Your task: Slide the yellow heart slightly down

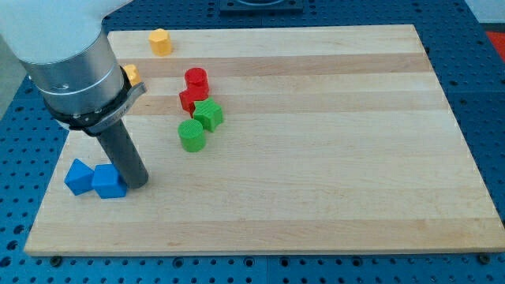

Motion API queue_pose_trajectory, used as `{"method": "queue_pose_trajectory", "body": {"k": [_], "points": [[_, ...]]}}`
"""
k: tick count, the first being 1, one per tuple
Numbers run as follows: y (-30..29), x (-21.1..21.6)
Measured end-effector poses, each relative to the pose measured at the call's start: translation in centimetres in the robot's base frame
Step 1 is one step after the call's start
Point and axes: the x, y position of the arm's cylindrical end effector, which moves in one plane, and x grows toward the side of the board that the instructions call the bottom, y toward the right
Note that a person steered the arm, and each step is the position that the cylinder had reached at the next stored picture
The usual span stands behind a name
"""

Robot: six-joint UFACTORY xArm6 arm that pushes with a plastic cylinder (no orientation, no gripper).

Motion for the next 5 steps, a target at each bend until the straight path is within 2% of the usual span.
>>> {"method": "queue_pose_trajectory", "body": {"k": [1,3,4,5], "points": [[1.7,0.0],[19.0,-4.0],[26.6,-9.6],[28.4,-19.8]]}}
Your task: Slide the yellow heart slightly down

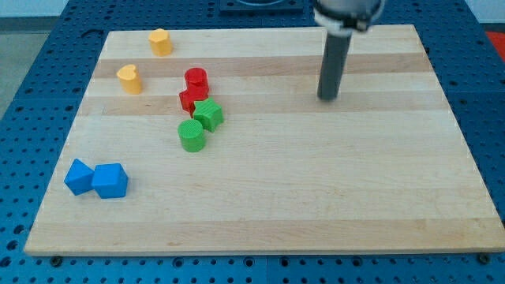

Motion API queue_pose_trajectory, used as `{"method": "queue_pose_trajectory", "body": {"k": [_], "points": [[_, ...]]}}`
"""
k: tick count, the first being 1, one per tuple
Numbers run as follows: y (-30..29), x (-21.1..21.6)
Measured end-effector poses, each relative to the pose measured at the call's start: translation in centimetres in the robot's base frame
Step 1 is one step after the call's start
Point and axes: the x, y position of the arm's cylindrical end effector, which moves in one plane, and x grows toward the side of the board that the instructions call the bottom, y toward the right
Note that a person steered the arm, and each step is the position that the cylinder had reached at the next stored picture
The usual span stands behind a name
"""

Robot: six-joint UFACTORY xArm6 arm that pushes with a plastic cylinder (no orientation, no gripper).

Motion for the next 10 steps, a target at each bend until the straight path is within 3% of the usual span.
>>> {"method": "queue_pose_trajectory", "body": {"k": [1,2,4,7,10], "points": [[-1.2,-5.4],[-4.8,-6.4],[-17.9,-6.4],[-33.9,-2.9],[-36.6,5.0]]}}
